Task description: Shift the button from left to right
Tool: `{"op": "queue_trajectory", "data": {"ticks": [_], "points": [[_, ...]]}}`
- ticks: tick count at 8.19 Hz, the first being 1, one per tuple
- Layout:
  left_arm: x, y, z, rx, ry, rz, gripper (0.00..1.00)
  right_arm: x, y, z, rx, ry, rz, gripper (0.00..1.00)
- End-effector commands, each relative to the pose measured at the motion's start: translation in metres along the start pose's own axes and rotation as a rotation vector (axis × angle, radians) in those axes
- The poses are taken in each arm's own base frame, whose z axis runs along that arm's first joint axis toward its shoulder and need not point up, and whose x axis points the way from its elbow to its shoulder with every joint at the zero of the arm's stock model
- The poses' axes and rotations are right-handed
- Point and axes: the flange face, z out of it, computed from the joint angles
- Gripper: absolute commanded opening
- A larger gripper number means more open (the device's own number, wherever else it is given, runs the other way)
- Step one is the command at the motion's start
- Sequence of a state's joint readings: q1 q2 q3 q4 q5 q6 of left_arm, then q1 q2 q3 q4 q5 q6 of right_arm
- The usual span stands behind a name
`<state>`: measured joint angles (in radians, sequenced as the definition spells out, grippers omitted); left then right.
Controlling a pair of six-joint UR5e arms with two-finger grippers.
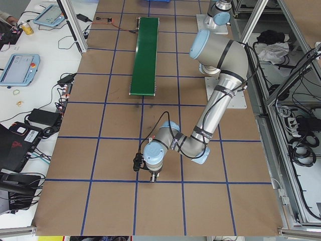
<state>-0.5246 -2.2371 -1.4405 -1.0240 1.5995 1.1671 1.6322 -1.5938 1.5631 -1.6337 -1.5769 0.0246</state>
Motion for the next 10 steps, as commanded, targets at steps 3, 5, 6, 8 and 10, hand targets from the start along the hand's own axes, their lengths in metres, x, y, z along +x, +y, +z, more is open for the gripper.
{"op": "queue_trajectory", "data": {"ticks": [3, 5, 6, 8, 10], "points": [[0.004, 0.003, -0.066, 0.003, 0.017, 0.088, 0.0, 0.0, 0.0, 0.0, 0.0, 0.0, 0.0, 1.0], [0.031, -0.003, -0.114, 0.013, 0.043, 0.072, 0.0, 0.0, 0.0, 0.0, 0.0, 0.0, 0.0, 1.0], [0.051, -0.019, -0.132, 0.017, 0.034, -0.055, 0.0, 0.0, 0.0, 0.0, 0.0, 0.0, 0.0, 1.0], [0.111, -0.058, -0.193, 0.051, -0.024, -0.199, 0.0, 0.0, 0.0, 0.0, 0.0, 0.0, 0.0, 1.0], [0.222, -0.096, -0.241, 0.053, -0.016, -0.356, 0.0, 0.0, 0.0, 0.0, 0.0, 0.0, 0.0, 1.0]]}}
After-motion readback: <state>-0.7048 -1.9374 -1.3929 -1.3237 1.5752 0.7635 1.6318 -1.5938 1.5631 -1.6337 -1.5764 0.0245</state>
